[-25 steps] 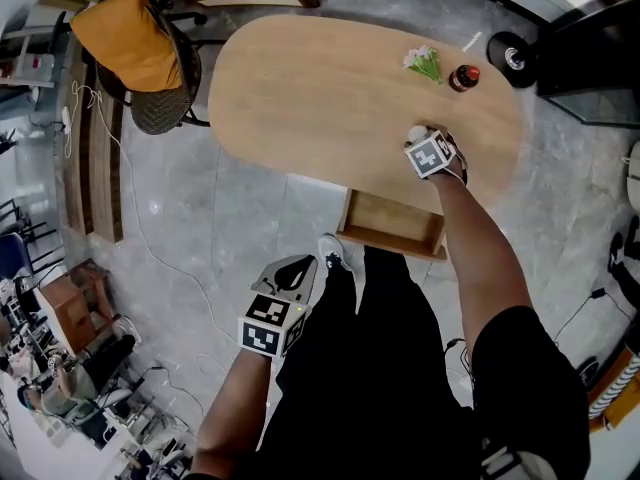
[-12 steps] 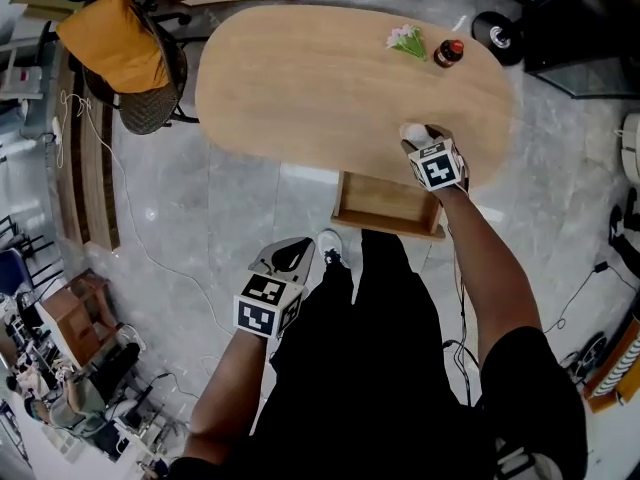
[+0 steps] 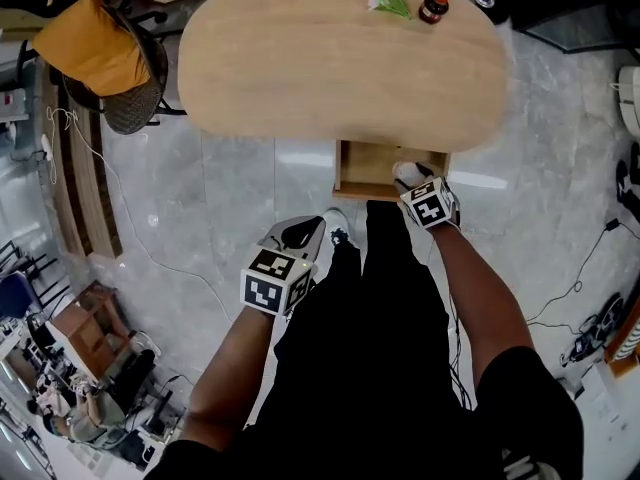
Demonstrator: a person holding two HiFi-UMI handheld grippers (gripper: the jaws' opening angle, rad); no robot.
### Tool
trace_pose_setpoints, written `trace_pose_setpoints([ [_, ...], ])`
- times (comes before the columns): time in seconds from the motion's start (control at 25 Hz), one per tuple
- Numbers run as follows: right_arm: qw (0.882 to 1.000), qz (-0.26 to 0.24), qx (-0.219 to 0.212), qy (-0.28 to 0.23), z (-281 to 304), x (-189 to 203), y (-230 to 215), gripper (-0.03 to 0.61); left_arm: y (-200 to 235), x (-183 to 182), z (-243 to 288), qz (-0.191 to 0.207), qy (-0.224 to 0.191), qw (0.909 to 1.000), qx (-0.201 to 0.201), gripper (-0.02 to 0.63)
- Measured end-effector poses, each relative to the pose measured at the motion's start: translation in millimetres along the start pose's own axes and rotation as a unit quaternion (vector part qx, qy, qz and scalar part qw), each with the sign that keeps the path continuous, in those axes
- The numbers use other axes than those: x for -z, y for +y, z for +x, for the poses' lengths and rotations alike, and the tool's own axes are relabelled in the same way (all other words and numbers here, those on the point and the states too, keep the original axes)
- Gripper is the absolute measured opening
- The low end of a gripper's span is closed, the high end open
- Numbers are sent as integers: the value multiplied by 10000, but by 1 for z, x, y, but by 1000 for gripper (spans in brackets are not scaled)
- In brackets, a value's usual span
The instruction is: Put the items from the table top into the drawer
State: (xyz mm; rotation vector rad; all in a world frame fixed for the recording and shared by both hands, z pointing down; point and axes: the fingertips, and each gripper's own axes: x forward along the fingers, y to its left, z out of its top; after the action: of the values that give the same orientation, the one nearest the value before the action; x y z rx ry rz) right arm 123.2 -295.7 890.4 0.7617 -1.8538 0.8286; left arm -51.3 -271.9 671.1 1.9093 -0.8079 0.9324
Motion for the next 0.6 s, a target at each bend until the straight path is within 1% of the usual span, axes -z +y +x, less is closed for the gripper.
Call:
trace_pose_setpoints([
  [0.16,9995,-177,29,270,43,21,13,264,3,23,-2,49,120,9999,-42,0],
  [0.36,9978,-361,195,514,92,31,7,264,11,50,-14,-164,207,9995,-194,0],
  [0.6,9925,-892,573,617,132,31,1,264,26,75,-30,-397,283,9981,-375,0],
])
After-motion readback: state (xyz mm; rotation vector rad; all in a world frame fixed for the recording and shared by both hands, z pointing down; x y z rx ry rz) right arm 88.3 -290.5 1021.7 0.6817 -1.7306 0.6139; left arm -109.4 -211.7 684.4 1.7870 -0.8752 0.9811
